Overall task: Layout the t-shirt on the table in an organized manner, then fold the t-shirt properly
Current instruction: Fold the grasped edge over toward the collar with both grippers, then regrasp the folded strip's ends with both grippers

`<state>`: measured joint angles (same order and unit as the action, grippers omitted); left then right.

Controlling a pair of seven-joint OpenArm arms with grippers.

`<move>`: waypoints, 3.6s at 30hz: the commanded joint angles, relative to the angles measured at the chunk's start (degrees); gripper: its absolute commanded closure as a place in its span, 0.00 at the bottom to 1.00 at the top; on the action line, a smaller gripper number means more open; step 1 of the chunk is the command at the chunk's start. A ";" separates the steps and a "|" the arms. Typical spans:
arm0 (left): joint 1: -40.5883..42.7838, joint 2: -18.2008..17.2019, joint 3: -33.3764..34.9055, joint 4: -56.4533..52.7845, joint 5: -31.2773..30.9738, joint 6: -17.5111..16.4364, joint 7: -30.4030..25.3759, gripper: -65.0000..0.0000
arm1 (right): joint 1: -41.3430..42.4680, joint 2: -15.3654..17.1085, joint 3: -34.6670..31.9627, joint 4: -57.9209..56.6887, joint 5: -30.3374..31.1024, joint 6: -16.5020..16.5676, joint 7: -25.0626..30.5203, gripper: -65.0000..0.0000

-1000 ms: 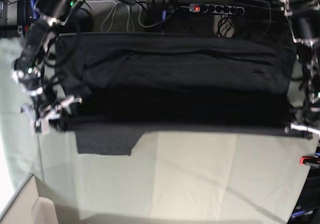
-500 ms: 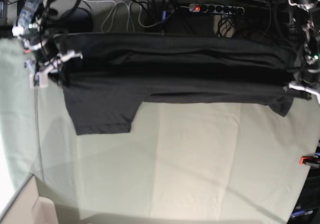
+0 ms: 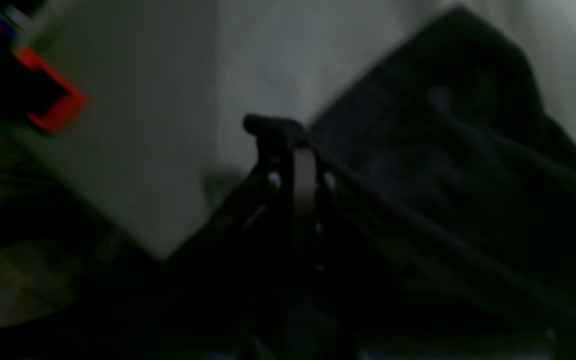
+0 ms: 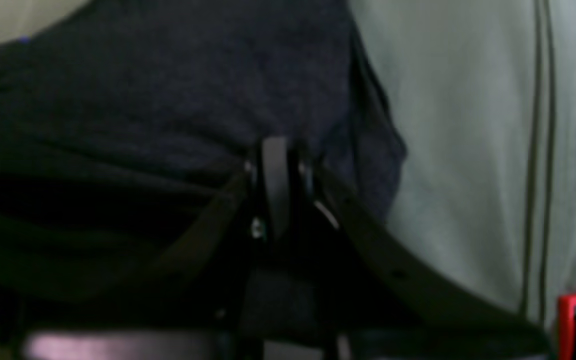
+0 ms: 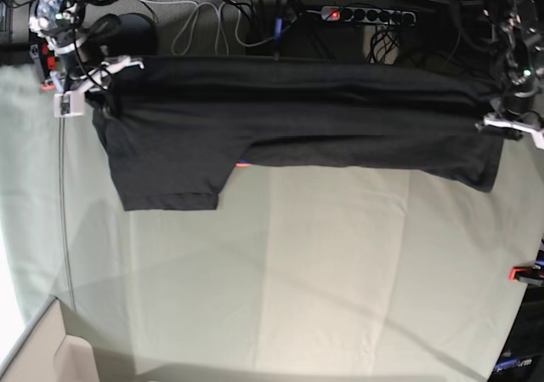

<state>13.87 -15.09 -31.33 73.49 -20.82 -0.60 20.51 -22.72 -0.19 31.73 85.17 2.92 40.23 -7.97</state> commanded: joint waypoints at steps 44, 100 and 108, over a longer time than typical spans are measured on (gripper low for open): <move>1.65 0.72 -0.80 2.42 0.03 -13.95 5.55 0.31 | -2.91 1.81 2.60 8.59 4.16 -0.23 3.18 0.60; -0.99 2.56 -2.82 10.24 0.55 -13.86 5.03 0.20 | 2.10 1.81 0.05 11.32 3.37 -0.23 -2.54 1.00; -0.99 1.51 -2.82 10.24 0.55 -13.95 5.03 0.20 | -0.27 1.81 1.55 4.46 3.98 -0.23 -2.27 1.00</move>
<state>13.15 -12.82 -34.00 82.76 -19.90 -14.39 26.79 -23.11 1.06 32.71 88.92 6.15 39.99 -11.88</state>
